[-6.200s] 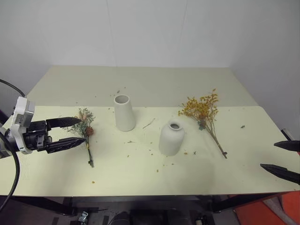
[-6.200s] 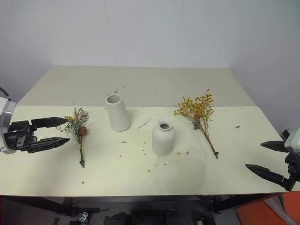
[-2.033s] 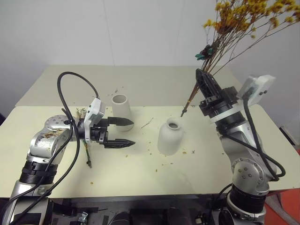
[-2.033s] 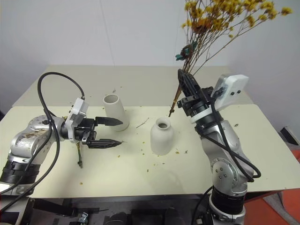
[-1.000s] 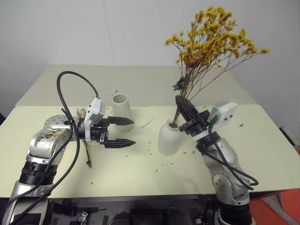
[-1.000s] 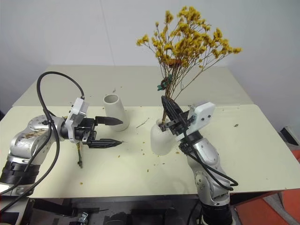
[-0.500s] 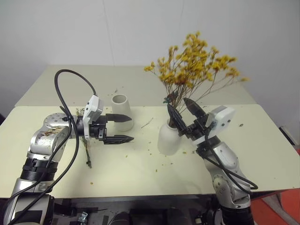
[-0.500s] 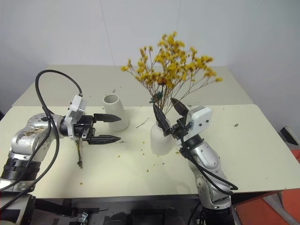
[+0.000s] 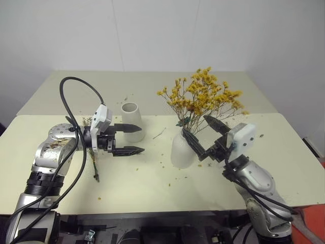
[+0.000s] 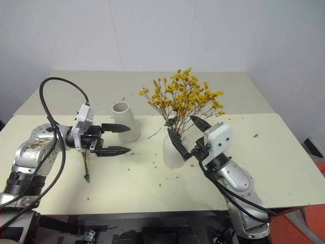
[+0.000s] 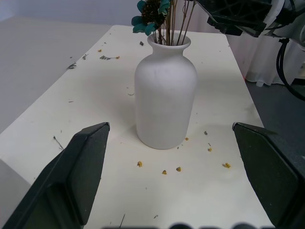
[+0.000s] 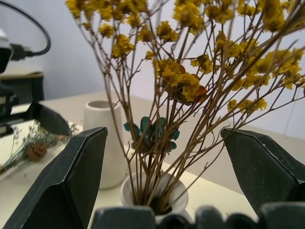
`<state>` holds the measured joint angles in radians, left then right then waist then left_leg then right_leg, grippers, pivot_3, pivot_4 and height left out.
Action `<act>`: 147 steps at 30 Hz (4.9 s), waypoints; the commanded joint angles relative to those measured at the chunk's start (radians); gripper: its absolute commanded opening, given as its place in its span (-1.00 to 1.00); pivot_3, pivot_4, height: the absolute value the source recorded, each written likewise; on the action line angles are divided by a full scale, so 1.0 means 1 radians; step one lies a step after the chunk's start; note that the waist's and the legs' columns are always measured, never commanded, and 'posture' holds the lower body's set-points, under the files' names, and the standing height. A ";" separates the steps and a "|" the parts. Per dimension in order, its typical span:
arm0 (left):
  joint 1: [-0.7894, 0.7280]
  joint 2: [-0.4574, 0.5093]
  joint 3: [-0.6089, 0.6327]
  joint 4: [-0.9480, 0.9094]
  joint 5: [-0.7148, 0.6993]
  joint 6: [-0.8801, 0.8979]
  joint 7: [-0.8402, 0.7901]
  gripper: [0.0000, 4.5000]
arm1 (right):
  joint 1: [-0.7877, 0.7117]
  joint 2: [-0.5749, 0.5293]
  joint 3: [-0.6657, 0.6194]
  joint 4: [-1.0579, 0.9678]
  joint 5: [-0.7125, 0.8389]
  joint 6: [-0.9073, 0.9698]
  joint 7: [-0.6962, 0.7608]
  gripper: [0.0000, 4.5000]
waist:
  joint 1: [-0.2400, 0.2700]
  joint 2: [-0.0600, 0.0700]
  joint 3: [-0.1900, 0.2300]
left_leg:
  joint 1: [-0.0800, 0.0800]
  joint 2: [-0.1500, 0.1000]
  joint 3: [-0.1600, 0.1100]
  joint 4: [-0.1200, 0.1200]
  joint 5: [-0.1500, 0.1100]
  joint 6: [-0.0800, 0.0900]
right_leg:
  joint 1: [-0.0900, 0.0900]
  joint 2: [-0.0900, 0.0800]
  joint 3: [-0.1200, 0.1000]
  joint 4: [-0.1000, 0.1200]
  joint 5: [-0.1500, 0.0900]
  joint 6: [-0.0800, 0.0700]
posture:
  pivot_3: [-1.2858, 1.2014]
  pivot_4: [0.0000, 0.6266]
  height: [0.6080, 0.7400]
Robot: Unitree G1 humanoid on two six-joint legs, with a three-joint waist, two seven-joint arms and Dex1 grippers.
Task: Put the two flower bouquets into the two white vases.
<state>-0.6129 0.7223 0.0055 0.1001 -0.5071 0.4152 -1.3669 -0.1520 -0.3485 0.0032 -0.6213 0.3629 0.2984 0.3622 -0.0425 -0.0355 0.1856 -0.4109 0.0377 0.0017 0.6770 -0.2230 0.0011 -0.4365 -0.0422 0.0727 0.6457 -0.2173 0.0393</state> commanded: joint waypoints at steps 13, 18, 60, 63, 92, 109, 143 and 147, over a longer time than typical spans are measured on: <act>0.087 0.008 0.164 -0.168 -0.164 0.100 0.094 1.00 | 0.362 -0.351 -0.568 -0.175 0.479 0.127 0.355 0.98 | 0.004 0.000 0.000 | 0.000 0.000 0.000 0.000 0.000 0.000 | 0.002 -0.001 0.000 -0.003 0.000 0.001 | 0.03 -0.52 1.00; 0.233 -0.042 0.272 -0.389 -0.182 0.250 0.449 1.00 | 0.411 -0.444 -0.569 -0.234 0.569 0.142 0.430 0.98 | -0.005 0.000 0.000 | 0.012 0.003 0.000 -0.001 0.000 0.000 | 0.013 0.000 0.000 -0.004 -0.001 0.001 | 0.03 -0.52 1.00; 0.061 -0.504 0.523 -0.456 0.205 0.997 1.483 1.00 | 0.213 -0.524 -0.255 -0.175 0.394 0.184 0.462 0.98 | 0.029 -0.007 -0.002 | 0.009 -0.003 -0.003 0.000 0.000 -0.001 | 0.014 -0.002 -0.001 -0.007 0.001 0.004 | 0.03 -0.52 1.00; 0.057 -0.510 0.508 -0.423 0.211 0.971 1.475 1.00 | 0.211 -0.526 -0.263 -0.180 0.401 0.187 0.451 0.98 | 0.028 -0.007 -0.002 | 0.008 -0.003 -0.003 0.000 0.000 -0.001 | 0.014 -0.002 -0.001 -0.008 0.001 0.004 | 0.03 -0.52 1.00; 0.003 -0.525 0.493 -0.425 0.323 0.801 1.526 -0.99 | 0.234 -0.530 -0.285 -0.190 0.392 0.176 0.451 1.00 | 0.029 -0.008 -0.002 | 0.005 -0.003 -0.003 0.000 0.000 -0.001 | 0.014 -0.002 -0.001 -0.015 0.004 0.006 | 0.03 -0.52 1.00; -0.437 -0.279 0.580 0.251 -0.167 -0.023 0.633 -0.99 | 0.188 -0.463 -0.251 -0.240 0.414 0.193 0.340 1.00 | 0.031 -0.008 -0.002 | 0.004 -0.003 -0.002 0.000 0.000 0.000 | 0.014 -0.002 -0.002 -0.017 0.005 0.005 | 0.03 -0.52 1.00; -0.796 -0.239 0.509 1.211 0.019 -0.413 0.015 -0.99 | 0.308 -0.382 -0.171 -0.400 0.298 0.193 0.129 1.00 | 0.028 -0.008 -0.002 | 0.002 -0.002 -0.002 0.001 0.000 0.000 | 0.013 -0.002 -0.002 -0.016 0.005 0.005 | 0.03 -0.52 1.00; -0.779 -0.245 0.520 1.220 0.034 -0.400 0.036 -0.99 | 0.306 -0.376 -0.165 -0.406 0.294 0.198 0.114 1.00 | 0.028 -0.008 -0.002 | 0.002 -0.002 -0.002 0.001 0.000 0.000 | 0.013 -0.002 -0.002 -0.016 0.005 0.005 | 0.03 -0.52 1.00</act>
<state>-1.3907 0.4751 0.5119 1.3238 -0.4730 0.0064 -1.3428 0.1612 -0.7301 -0.1623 -0.9849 0.6518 0.4936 0.4888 -0.0147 -0.0436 0.1834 -0.4089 0.0354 -0.0007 0.6777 -0.2232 0.0008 -0.4239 -0.0438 0.0706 0.6299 -0.2122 0.0444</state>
